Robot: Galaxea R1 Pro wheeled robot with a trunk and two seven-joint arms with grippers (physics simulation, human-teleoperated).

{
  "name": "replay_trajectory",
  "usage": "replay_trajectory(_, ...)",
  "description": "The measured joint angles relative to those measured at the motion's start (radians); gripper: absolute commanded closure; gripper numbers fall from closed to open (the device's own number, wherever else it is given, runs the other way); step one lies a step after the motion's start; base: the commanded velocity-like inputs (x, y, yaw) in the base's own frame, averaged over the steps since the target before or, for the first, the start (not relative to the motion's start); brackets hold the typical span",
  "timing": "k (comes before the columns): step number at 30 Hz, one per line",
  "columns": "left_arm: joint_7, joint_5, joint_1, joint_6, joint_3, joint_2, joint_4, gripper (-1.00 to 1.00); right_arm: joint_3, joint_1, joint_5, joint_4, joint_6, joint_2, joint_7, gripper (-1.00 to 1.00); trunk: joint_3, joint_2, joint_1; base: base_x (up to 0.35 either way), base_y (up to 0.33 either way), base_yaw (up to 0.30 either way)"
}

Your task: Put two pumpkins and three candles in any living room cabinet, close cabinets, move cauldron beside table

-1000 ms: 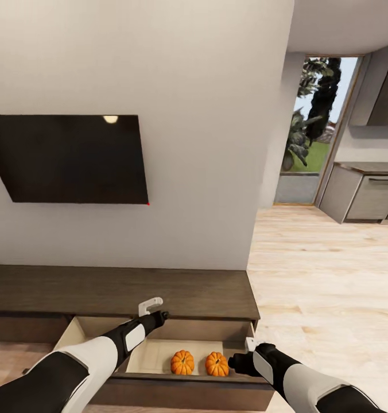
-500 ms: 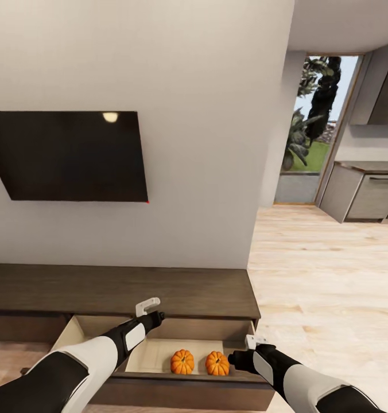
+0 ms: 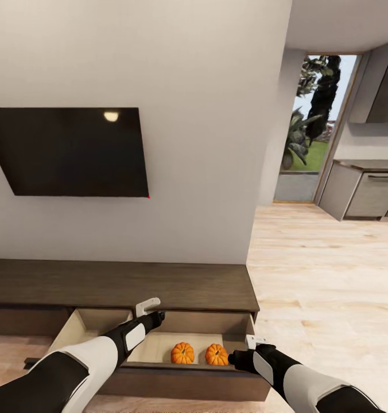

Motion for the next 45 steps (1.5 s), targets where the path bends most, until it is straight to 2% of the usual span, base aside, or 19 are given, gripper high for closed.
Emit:
replay_trajectory(11, 0.001, -0.002, 0.000, 0.005, -0.001, 0.000, 0.001, -1.00, 0.000, 0.000, 0.000, 0.000, 0.000, 0.000, 0.000, -1.00, -0.035, -0.077, 0.042, -0.017, -0.004, 0.000)
replay_trajectory(32, 0.000, -0.011, 0.000, 0.026, -0.005, -0.001, 0.001, -1.00, 0.000, 0.000, 0.000, 0.001, 0.000, 0.000, 0.000, -1.00, -0.100, -0.224, 0.123, -0.204, -0.137, 0.000)
replay_trajectory(36, -0.005, -0.035, 0.000, 0.026, -0.006, -0.001, 0.004, -1.00, 0.000, 0.000, 0.000, 0.001, 0.000, 0.000, 0.000, -1.00, -0.113, -0.252, 0.138, -0.012, -0.012, 0.000)
replay_trajectory(42, -0.011, -0.131, 0.000, 0.024, -0.007, -0.003, 0.010, -1.00, 0.000, 0.000, 0.000, 0.000, 0.000, 0.000, 0.000, -1.00, -0.132, -0.294, 0.161, -0.003, -0.003, 0.000)
replay_trajectory(44, -0.012, -0.184, 0.000, 0.024, -0.007, -0.006, 0.012, -1.00, 0.000, 0.000, 0.000, 0.000, -0.001, 0.000, 0.001, -1.00, -0.138, -0.308, 0.169, 0.000, 0.000, 0.000)
replay_trajectory(45, -0.012, -0.193, 0.001, 0.024, -0.007, -0.007, 0.012, -1.00, 0.000, 0.000, 0.000, 0.000, -0.001, 0.000, 0.001, -1.00, -0.141, -0.315, 0.172, 0.000, 0.000, 0.000)
